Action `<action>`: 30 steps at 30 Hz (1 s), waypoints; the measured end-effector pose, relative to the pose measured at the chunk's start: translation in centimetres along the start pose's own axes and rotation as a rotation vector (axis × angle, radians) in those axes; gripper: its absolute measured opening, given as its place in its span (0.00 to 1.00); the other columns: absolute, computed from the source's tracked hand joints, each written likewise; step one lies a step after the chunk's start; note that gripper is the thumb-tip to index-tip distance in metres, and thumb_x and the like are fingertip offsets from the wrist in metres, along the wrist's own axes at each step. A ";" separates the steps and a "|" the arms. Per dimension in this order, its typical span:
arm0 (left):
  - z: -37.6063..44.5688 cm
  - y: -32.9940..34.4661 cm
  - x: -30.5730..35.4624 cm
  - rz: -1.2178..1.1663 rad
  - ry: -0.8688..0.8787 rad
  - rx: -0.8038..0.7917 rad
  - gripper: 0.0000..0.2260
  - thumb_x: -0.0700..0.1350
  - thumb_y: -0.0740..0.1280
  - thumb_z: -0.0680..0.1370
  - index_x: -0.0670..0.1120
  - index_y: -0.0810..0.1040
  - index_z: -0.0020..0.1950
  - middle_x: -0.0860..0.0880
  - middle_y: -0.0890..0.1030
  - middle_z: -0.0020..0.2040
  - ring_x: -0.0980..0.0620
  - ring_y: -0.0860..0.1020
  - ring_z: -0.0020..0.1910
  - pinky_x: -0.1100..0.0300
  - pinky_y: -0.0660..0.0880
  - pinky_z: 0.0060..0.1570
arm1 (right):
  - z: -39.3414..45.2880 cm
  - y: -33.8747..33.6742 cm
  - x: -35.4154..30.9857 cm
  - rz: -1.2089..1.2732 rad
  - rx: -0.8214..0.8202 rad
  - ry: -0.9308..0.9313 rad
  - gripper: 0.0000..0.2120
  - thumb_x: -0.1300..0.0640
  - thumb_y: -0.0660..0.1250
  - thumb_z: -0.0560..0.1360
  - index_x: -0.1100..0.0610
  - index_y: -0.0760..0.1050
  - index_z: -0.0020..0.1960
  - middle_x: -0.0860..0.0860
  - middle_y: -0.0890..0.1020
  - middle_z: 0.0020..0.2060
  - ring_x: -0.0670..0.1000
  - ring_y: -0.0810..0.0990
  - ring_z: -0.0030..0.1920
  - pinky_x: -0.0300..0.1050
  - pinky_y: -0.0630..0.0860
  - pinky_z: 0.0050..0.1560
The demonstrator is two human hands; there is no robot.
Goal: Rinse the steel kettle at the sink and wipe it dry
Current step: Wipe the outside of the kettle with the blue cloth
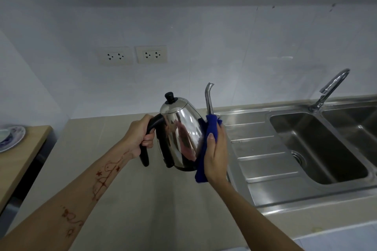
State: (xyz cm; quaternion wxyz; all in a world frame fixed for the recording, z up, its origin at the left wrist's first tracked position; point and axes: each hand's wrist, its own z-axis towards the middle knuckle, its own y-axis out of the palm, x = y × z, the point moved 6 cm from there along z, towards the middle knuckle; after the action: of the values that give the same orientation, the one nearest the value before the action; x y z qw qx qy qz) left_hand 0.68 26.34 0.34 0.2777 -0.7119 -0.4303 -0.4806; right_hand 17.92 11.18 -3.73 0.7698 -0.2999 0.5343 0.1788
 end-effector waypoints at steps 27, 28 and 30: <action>-1.2 -0.4 -0.7 0.037 0.048 0.015 0.20 0.47 0.59 0.78 0.44 0.65 0.27 0.48 0.62 0.21 0.52 0.57 0.19 0.60 0.57 0.25 | 4.8 -1.9 -4.8 -0.338 -0.064 -0.267 0.21 0.59 0.61 0.81 0.50 0.63 0.72 0.56 0.75 0.62 0.55 0.78 0.56 0.55 0.78 0.56; -1.2 -0.5 -0.6 0.052 0.044 0.002 0.20 0.47 0.58 0.79 0.44 0.65 0.27 0.48 0.62 0.22 0.52 0.57 0.19 0.60 0.57 0.26 | 4.9 -2.0 -4.9 -0.370 -0.074 -0.306 0.20 0.59 0.61 0.80 0.51 0.64 0.71 0.56 0.76 0.62 0.56 0.78 0.56 0.56 0.78 0.55; -1.2 -0.4 -0.7 0.052 0.025 -0.011 0.20 0.47 0.58 0.78 0.45 0.65 0.27 0.48 0.61 0.21 0.52 0.57 0.19 0.60 0.57 0.25 | 5.7 -1.9 -6.5 -0.380 -0.045 -0.380 0.20 0.61 0.62 0.80 0.53 0.66 0.71 0.57 0.76 0.62 0.56 0.78 0.57 0.54 0.78 0.55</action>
State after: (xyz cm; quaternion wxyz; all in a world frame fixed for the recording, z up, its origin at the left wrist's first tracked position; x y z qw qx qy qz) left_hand -0.34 25.32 0.18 0.2914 -0.7183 -0.4054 -0.4845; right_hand 20.72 13.77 4.27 0.8692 -0.3729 0.3103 0.0962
